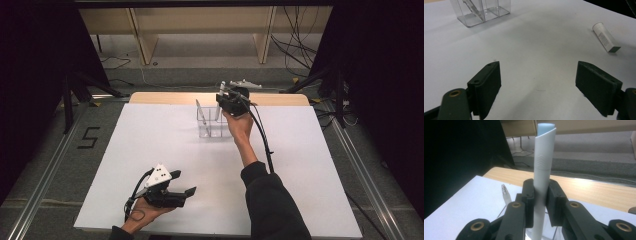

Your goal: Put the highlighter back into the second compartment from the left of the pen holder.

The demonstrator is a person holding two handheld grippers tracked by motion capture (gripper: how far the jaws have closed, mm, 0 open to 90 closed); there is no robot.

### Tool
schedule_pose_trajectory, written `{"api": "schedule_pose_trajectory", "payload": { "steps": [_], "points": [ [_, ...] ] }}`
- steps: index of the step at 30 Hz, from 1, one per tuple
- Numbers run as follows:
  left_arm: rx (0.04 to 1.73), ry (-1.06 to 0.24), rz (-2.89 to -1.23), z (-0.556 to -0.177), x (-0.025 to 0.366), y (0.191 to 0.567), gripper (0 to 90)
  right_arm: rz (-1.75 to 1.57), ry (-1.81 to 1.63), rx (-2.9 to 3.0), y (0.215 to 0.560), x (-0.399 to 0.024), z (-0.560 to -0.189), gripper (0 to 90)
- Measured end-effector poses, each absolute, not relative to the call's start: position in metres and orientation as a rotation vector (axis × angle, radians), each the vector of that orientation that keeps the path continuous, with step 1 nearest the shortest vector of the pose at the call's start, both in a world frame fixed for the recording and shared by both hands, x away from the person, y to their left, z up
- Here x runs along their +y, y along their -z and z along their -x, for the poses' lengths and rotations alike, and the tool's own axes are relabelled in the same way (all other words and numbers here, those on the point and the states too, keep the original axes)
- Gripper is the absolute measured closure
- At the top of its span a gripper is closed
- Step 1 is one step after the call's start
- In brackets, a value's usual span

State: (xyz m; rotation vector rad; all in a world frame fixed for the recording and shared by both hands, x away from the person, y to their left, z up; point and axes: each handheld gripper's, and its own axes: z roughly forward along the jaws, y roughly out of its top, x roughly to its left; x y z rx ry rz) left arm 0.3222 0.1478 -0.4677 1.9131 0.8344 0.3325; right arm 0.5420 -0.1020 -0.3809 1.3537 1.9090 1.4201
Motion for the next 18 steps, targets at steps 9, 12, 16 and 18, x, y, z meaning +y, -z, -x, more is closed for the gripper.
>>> {"api": "schedule_pose_trajectory", "payload": {
  "steps": [9, 12, 16, 18],
  "points": [
    [0.834, -0.33, -1.916, -0.322, 0.147, 0.468, 20.0, -1.363, -1.392, 1.945, 0.388, -0.099, -0.544, 78.3],
    [0.835, -0.329, -1.916, -0.322, 0.147, 0.468, 20.0, -1.367, -1.384, 1.958, 0.39, -0.098, -0.545, 78.3],
    [0.837, -0.328, -1.915, -0.322, 0.147, 0.468, 20.0, -1.374, -1.377, 1.97, 0.392, -0.098, -0.545, 78.3],
    [0.836, -0.329, -1.916, -0.322, 0.147, 0.468, 20.0, -1.374, -1.373, 1.973, 0.393, -0.098, -0.545, 78.3]
  ]
}}
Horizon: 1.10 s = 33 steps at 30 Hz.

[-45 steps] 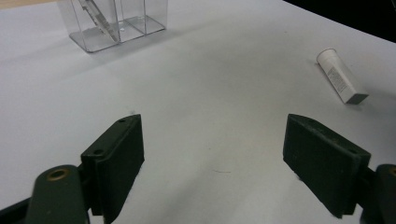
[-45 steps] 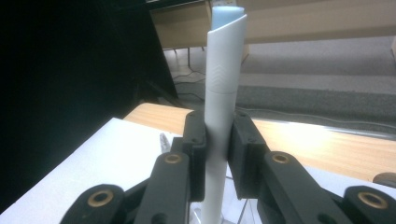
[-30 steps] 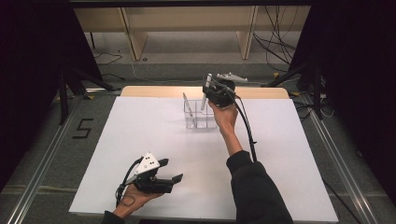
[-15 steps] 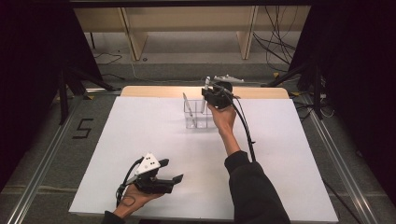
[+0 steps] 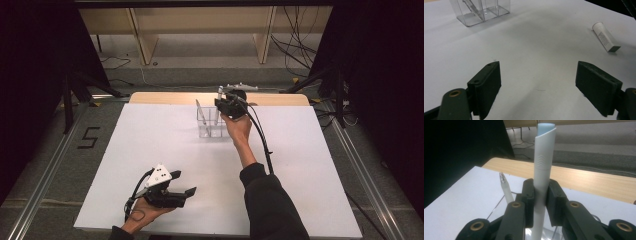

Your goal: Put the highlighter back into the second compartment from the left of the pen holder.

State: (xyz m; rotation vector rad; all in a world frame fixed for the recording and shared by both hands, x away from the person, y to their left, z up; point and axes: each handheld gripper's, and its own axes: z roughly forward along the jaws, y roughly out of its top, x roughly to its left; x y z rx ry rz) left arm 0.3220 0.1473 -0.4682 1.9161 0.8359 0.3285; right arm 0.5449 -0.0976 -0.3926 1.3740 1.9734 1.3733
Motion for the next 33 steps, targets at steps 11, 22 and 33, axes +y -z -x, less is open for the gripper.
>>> {"api": "schedule_pose_trajectory", "payload": {
  "steps": [11, 22, 33],
  "points": [
    [0.837, -0.331, -1.918, -0.322, 0.148, 0.468, 19.9, -1.382, -1.354, 2.018, 0.399, -0.095, -0.545, 70.8],
    [0.843, -0.331, -1.925, -0.323, 0.147, 0.47, 19.9, -1.414, -1.385, 1.987, 0.386, -0.109, -0.538, 38.6],
    [0.852, -0.32, -1.934, -0.323, 0.147, 0.471, 20.0, -1.355, -1.434, 2.001, 0.377, -0.138, -0.511, 35.8]
  ]
}}
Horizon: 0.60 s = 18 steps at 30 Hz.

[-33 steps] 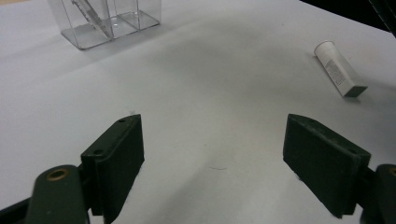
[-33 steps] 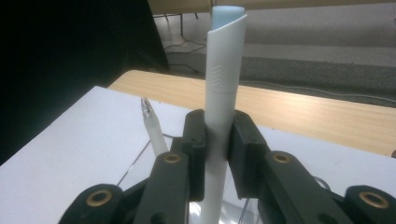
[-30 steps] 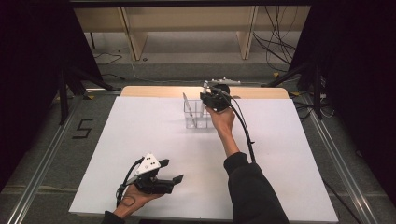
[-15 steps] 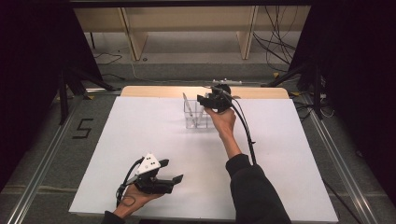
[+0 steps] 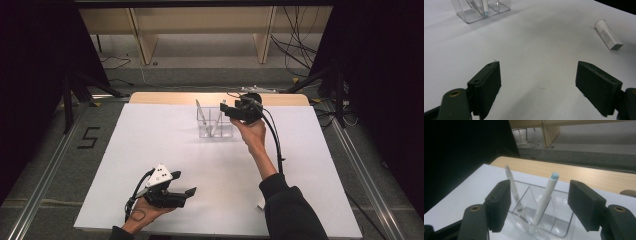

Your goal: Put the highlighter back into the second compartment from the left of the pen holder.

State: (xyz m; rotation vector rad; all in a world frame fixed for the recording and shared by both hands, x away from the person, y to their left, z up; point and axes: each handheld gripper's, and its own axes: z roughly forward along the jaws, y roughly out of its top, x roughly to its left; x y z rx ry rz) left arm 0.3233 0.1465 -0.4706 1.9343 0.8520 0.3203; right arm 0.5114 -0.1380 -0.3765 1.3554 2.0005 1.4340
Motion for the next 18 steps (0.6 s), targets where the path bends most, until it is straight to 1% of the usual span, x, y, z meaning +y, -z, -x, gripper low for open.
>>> {"api": "schedule_pose_trajectory", "payload": {
  "steps": [18],
  "points": [
    [0.868, -0.279, -1.94, -0.323, 0.14, 0.472, 19.7, -1.245, -1.565, 2.042, 0.376, -0.185, -0.441, 32.8]
  ]
}}
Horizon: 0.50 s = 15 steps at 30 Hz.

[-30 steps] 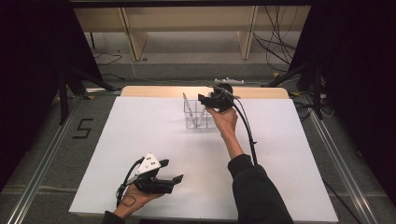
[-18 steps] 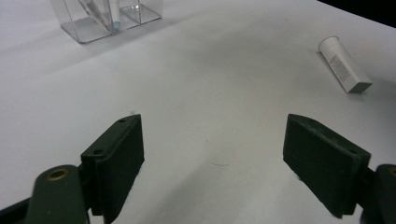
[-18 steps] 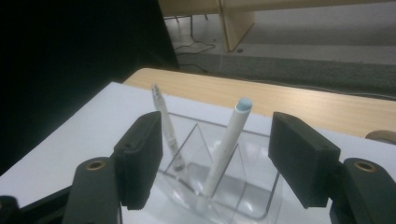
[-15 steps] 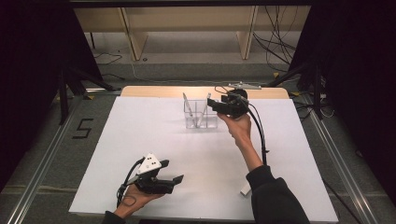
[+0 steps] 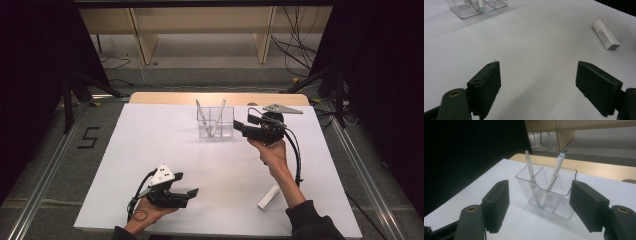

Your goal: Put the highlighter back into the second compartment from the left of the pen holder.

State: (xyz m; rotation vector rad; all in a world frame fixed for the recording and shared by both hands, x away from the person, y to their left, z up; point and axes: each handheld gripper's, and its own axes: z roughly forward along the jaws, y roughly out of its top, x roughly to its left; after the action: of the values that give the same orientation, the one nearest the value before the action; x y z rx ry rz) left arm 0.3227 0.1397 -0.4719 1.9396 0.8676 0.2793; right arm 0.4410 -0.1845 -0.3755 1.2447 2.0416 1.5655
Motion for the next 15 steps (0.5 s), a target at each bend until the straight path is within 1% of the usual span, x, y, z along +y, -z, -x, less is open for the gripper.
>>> {"api": "schedule_pose_trajectory", "payload": {
  "steps": [9, 15],
  "points": [
    [0.891, -0.278, -1.955, -0.323, 0.134, 0.473, 19.7, -1.182, -1.522, 2.046, 0.377, -0.198, -0.408, 32.0],
    [0.906, -0.275, -1.956, -0.323, 0.132, 0.473, 19.6, -1.187, -1.534, 2.043, 0.385, -0.212, -0.391, 31.1]
  ]
}}
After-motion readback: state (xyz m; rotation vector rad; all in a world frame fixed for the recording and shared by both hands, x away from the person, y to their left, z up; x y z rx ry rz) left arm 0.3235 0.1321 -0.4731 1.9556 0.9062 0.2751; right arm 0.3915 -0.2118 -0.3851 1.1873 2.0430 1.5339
